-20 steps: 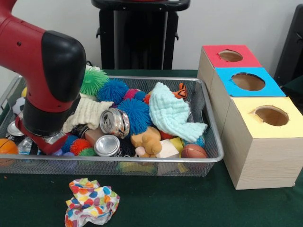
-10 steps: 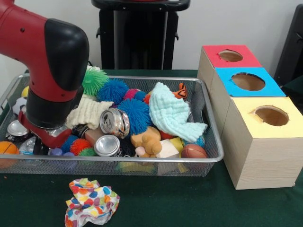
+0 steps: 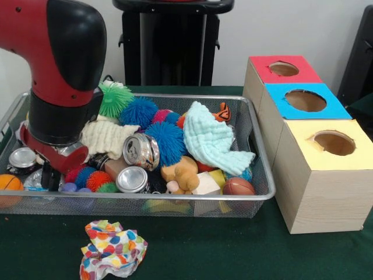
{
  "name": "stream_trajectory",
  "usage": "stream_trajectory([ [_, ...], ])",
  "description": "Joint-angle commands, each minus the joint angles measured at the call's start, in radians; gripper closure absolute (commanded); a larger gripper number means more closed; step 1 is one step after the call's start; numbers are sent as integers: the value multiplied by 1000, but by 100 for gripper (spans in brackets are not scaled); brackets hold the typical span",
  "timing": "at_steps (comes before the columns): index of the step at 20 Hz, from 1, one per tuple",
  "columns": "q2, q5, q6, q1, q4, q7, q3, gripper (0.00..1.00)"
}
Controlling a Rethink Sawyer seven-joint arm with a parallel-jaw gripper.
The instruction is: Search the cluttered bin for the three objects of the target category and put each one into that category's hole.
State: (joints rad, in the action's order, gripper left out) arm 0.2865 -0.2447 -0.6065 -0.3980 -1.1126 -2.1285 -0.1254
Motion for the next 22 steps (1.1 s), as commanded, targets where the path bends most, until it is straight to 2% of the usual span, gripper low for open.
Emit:
stream_trajectory([
  [1, 32, -47, -58, -38, -95, 224, 147, 100],
  [3, 14, -61, -35, -45, -96, 215, 148, 100],
  [4, 6, -72, -64, -29, -86, 200, 121, 100],
  [5, 5, -70, -74, -29, -93, 182, 117, 0],
  [8, -17, -49, -134, 1, -74, 98, 70, 0],
  [12, -15, -36, -90, -15, -104, 80, 95, 0],
  [17, -34, -31, -90, -11, -94, 64, 95, 0],
  [22, -105, -54, -1, 6, -66, -2, 66, 0],
])
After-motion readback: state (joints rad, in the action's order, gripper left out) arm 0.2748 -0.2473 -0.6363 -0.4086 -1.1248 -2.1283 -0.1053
